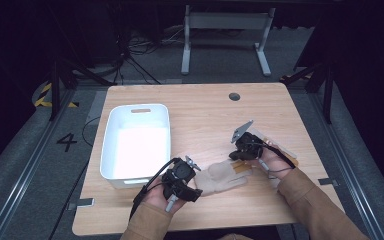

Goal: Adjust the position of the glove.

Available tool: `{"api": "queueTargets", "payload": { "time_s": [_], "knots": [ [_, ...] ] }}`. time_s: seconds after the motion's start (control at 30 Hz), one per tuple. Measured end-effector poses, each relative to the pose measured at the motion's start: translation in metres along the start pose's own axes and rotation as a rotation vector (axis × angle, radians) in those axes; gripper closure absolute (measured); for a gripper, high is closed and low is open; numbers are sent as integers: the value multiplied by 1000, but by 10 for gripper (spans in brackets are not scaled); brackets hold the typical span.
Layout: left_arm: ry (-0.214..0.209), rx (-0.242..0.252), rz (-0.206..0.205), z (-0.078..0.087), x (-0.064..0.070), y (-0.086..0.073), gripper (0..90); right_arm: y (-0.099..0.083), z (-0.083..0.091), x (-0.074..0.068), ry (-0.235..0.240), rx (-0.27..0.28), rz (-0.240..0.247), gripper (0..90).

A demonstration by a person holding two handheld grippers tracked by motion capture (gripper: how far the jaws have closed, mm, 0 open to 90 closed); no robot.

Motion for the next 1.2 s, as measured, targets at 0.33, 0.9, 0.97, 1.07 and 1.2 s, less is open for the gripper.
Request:
{"api": "queueTargets", "payload": {
  "time_s": [0.33, 0.9, 0.97, 1.07, 1.2],
  "knots": [
    [-20, 27, -41, -1, 2, 17, 447, -20, 8, -7, -8, -11, -23, 894],
    [-5, 90, -75, 2, 4, 35, 454, -39, 35, -11, -47, 96, -64, 892],
    [-8, 127, -59, 6, 1, 37, 456, -40, 42, -11, -56, 135, -77, 891],
    [-7, 174, -29, 12, -4, 37, 458, -42, 53, -8, -74, 203, -97, 877],
    [-8, 198, -9, 17, -10, 34, 457, -45, 66, -1, -92, 288, -133, 865]
  ]
}}
Point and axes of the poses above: each handheld gripper's, and its own axes: z roughly backward along the jaws, y roughly out of its top, x roughly to its right, the point moved 5 cm from there along -z, roughly forward along the jaws, and after that the axes turned 7 degrees about -x, right-handed, at the moved point
